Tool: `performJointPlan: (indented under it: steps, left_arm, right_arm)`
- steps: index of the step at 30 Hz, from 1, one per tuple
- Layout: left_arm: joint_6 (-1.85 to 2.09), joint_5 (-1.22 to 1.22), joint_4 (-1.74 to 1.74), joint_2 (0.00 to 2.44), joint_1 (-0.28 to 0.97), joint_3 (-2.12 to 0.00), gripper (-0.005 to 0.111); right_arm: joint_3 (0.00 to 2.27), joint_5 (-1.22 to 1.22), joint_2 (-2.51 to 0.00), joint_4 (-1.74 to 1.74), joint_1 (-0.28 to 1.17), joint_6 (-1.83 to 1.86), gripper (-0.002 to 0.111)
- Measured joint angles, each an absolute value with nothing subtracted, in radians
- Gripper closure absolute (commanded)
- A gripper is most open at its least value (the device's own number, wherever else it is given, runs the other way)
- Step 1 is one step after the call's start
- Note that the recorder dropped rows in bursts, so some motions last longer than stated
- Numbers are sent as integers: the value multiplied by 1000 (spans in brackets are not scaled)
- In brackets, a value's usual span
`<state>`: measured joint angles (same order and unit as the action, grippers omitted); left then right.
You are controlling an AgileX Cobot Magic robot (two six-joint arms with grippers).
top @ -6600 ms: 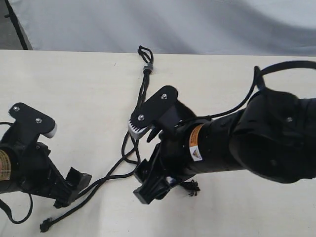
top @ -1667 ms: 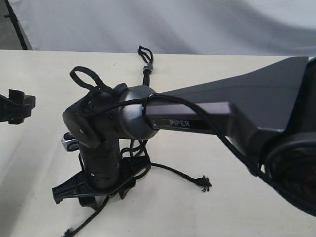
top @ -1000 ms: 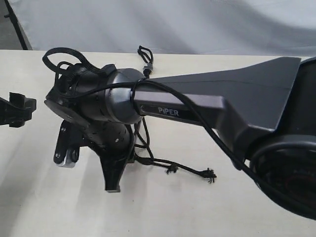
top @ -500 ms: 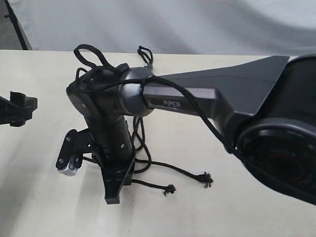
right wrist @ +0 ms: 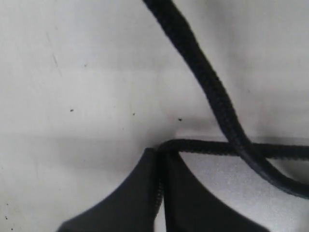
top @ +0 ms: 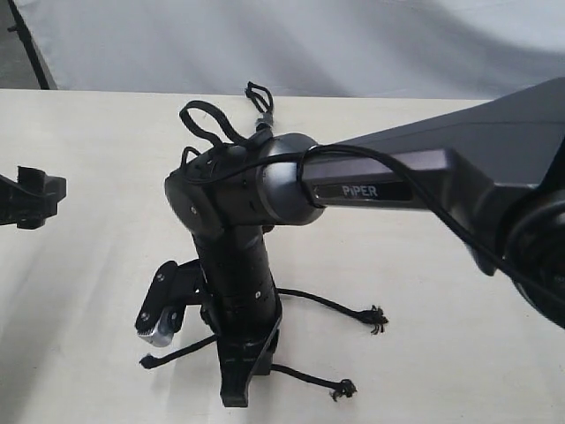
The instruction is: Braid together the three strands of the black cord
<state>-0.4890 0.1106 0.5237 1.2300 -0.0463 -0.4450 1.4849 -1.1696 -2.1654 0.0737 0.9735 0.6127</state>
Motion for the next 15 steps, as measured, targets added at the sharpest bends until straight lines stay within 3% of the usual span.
performJointPlan:
  steps: [6, 9, 15]
  left_arm:
    - [-489, 111, 524, 1230, -46, -445, 26]
    - [-489, 111, 524, 1230, -46, -445, 26]
    - [-489, 87, 535, 1230, 32, -445, 26]
  right_arm:
    - [1481, -1202, -2163, 107, 978, 592, 42]
    - [1479, -1208, -2127, 118, 982, 591, 20]
    - [1462, -1205, -1925, 109, 915, 571, 16]
